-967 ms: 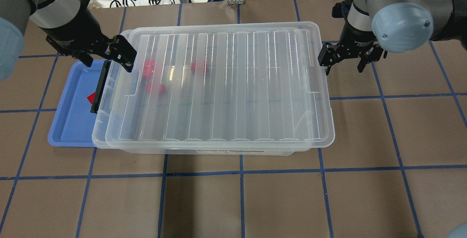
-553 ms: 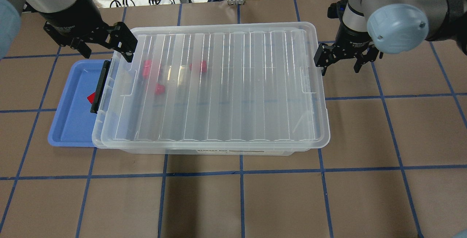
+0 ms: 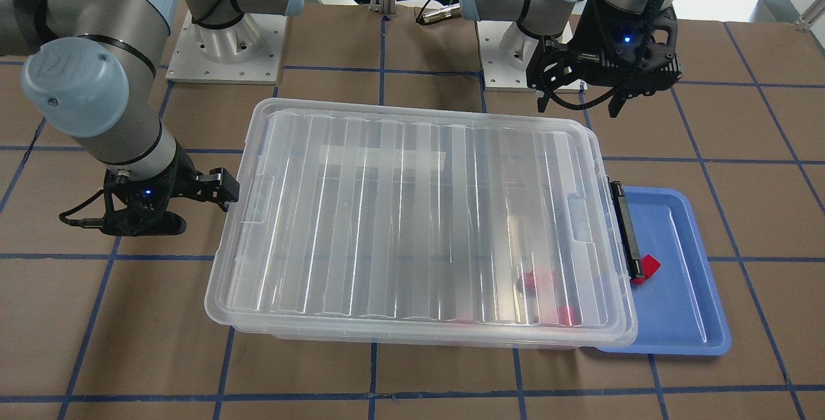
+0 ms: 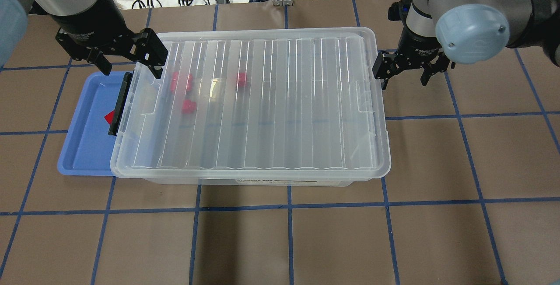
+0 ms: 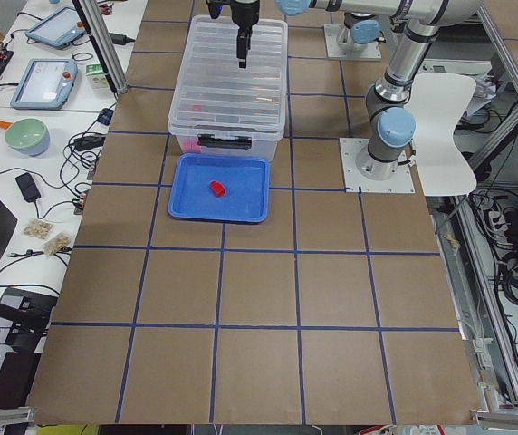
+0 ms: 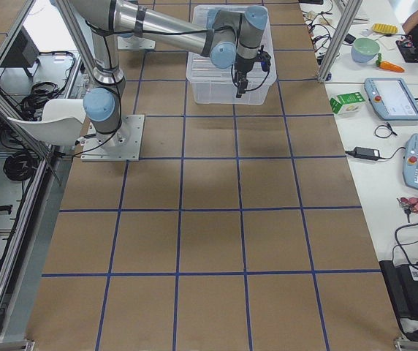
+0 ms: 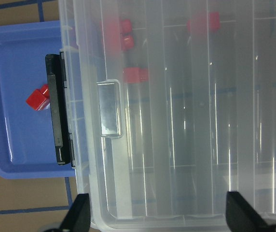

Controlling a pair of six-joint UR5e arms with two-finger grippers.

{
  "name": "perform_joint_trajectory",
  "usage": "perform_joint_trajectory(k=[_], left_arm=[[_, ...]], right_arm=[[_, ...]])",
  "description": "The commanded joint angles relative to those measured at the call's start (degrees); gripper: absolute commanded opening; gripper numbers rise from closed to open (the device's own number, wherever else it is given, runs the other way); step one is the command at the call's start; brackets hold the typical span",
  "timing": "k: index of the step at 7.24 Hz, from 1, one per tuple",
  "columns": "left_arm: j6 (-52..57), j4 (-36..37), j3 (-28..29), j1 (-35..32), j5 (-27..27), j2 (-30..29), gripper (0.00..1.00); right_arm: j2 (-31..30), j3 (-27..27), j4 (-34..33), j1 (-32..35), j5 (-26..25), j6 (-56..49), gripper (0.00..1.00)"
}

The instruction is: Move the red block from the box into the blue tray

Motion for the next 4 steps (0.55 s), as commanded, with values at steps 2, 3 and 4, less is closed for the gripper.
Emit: perform_joint_trajectory(k=[2, 3, 4], left_arm=[[-0.12, 0.16, -1.28, -0.03, -0.12, 1.24, 1.00], [-0.03, 0.16, -1.28, -0.03, -0.04, 1.24, 1.00], [-0.03, 0.24, -1.28, -0.03, -0.03, 1.33, 1.00]], right_arm=[[-4.60, -4.69, 6.14, -0.02, -0.20, 0.06, 1.00], [-6.80, -4.62, 8.36, -0.02, -0.20, 0.06, 1.00], [-8.48, -4.18, 10.82, 0.42, 1.10, 2.84, 1.00]])
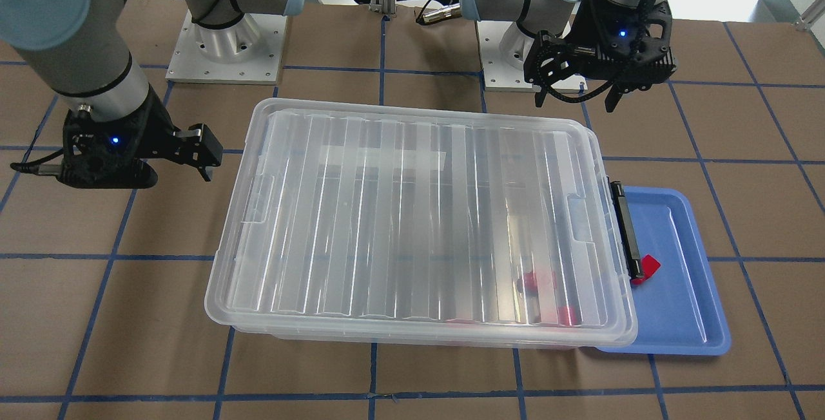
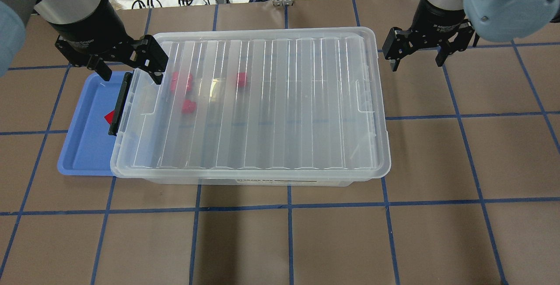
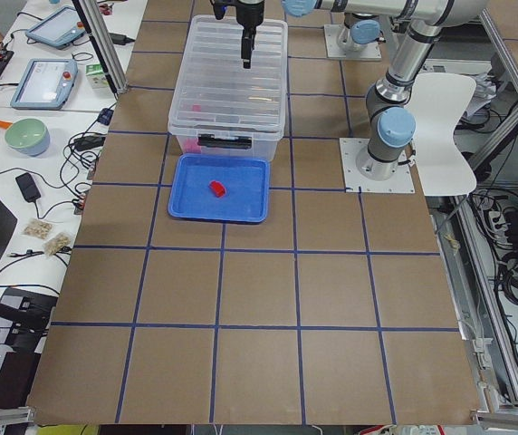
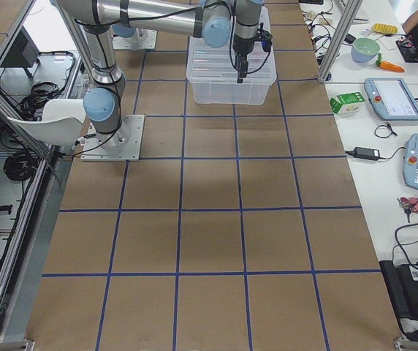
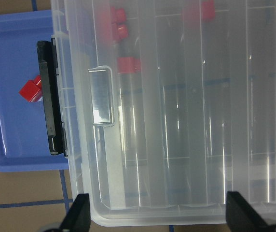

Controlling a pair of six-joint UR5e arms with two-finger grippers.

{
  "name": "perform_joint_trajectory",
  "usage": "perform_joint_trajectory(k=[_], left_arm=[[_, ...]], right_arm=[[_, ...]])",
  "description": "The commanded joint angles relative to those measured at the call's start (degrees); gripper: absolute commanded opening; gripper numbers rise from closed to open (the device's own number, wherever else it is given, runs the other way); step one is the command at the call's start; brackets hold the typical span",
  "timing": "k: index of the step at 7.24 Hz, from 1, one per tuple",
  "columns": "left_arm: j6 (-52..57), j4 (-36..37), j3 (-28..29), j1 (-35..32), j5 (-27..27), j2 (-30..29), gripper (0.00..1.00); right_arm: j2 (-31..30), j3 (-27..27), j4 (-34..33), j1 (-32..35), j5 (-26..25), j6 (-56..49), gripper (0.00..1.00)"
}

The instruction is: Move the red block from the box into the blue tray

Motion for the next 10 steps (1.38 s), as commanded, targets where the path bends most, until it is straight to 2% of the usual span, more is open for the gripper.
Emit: perform_joint_trajectory(k=[1, 4, 6, 10], left_arm=[[-0.15, 0.85, 0.12, 0.00, 0.12, 0.03, 1.00], [0.02, 0.42, -0.31, -0.17, 0.38, 0.03, 1.00], [-0.24, 1.72, -2.85, -0.18, -0.06, -0.32, 1.00], [-0.24, 2.44, -3.13, 0.79, -0.67, -0.06, 1.00]], right_arm=[[-2.61, 0.45, 4.11, 0.60, 2.66, 5.78, 1.00], [-5.67, 0.62, 7.87, 0.61, 2.16, 6.43, 1.00], [-5.95, 0.80, 7.98, 0.61, 2.15, 6.52, 1.00], [-5.87, 0.80, 7.98, 0.61, 2.24, 6.43, 1.00]])
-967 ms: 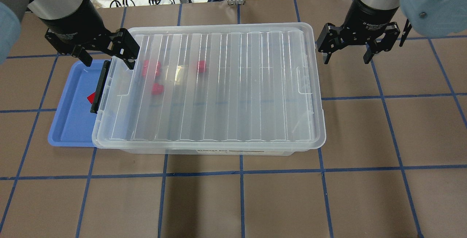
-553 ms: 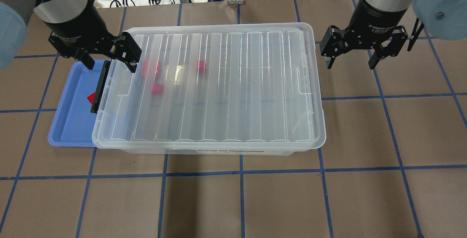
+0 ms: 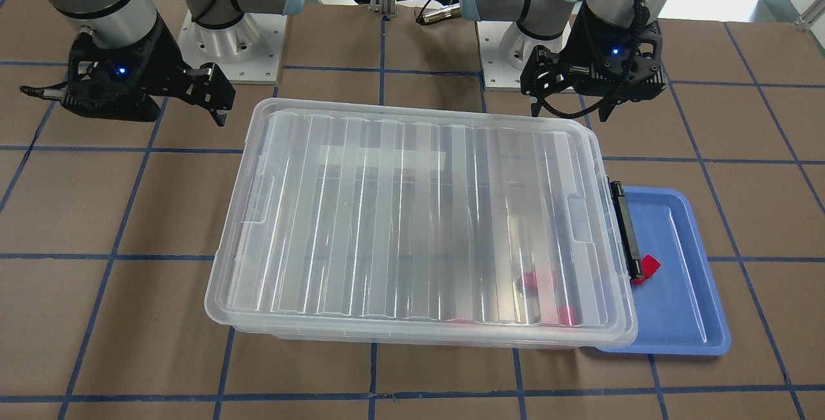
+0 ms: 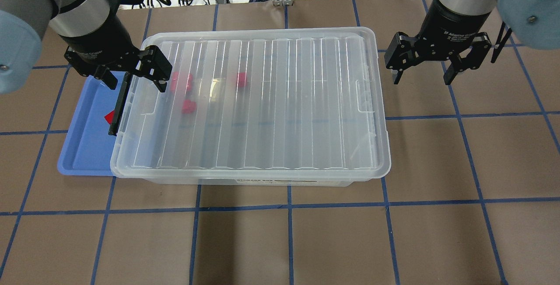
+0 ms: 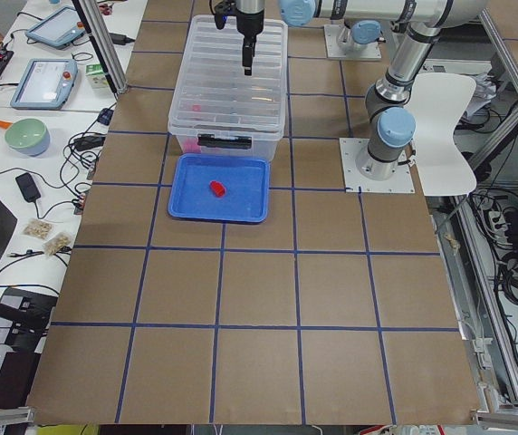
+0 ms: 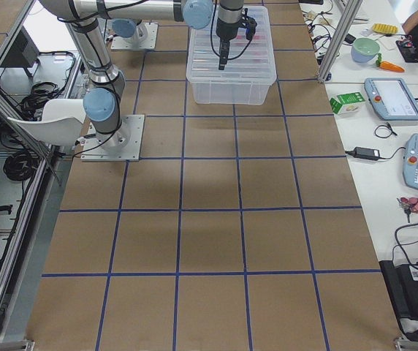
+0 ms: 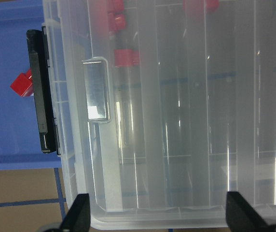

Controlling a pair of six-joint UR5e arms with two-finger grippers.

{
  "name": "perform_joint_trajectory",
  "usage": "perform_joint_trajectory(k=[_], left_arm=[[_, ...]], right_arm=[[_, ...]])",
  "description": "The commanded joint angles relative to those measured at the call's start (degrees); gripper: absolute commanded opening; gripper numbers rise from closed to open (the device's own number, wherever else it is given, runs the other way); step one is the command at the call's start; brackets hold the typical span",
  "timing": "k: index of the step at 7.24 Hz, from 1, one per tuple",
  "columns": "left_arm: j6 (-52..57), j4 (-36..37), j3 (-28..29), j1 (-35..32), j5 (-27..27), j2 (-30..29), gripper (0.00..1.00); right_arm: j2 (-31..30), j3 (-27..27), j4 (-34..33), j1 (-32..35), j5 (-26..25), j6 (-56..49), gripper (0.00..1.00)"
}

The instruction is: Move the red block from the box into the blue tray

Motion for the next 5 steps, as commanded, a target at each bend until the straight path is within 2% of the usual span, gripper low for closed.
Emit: perform_joint_trajectory(k=[1, 5], left_arm=[[0.11, 0.32, 0.01, 0.20, -0.18, 0.02, 1.00], [-0.41, 0.23, -0.17, 1.17, -0.09, -0.24, 1.00]], right_arm=[[0.05, 0.00, 0.00, 0.00, 0.52, -0.12, 1.00], [0.31, 0.00, -0.35, -0.09, 0.96, -0.73, 1.00]])
